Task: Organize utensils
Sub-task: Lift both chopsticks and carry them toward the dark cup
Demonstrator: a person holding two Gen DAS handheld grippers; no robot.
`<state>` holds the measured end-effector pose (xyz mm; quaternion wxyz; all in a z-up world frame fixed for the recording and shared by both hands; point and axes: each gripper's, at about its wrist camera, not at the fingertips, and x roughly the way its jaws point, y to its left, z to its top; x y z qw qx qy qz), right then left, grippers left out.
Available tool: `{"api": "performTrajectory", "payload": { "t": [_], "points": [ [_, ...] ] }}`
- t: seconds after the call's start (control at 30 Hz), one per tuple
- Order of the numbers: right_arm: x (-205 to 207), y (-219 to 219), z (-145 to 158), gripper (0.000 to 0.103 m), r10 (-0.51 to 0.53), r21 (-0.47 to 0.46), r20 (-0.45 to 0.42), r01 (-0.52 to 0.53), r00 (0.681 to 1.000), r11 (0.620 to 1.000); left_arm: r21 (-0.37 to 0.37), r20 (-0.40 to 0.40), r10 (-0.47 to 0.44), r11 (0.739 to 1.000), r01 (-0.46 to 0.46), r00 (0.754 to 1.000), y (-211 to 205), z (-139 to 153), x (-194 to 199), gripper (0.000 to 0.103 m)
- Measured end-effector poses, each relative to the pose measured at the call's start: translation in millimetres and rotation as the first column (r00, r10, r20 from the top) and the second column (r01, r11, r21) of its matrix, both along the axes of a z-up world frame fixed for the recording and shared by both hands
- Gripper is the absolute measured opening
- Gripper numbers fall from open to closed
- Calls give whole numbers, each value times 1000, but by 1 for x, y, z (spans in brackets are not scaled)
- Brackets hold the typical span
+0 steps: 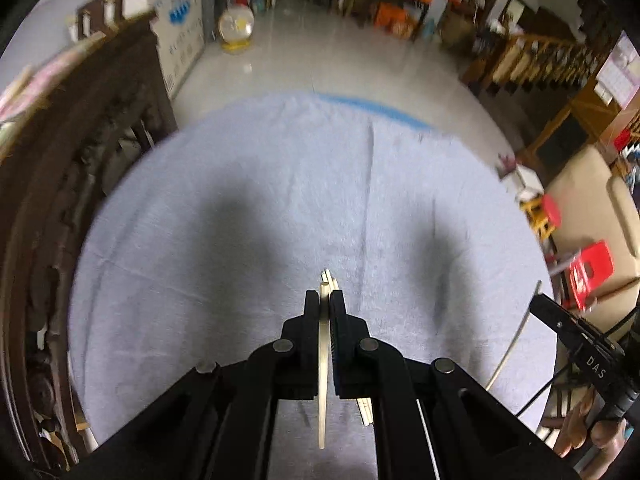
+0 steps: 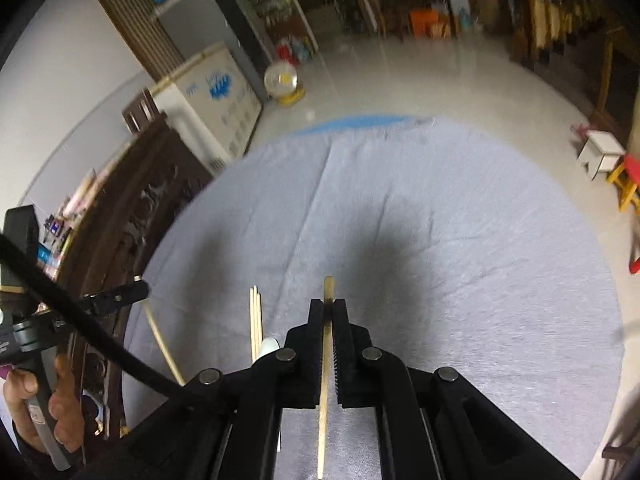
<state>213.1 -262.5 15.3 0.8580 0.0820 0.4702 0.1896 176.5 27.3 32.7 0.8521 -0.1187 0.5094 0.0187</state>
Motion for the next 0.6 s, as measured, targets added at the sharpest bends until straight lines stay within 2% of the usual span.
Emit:
{"api": "performTrajectory", "payload": {
  "t": [0.1,0.3,0.47,0.6],
  "points": [
    [-26,-6,17,5,-23,18,84,22,996,1000,25,87,24,999,-27,996,2,16,-25,5],
    [-78,-6,39,5,-56,33,216,50,975,998,61,235,59,995,-75,970,-3,36,-78,5],
    [-112,-6,64,5,-85,59,319,69,944,996,45,334,86,993,-107,938,3,65,-115,5],
    [-140,-13,94,5,-103,102,392,69,914,992,35,421,94,992,-119,902,3,91,-140,5]
  ]
}}
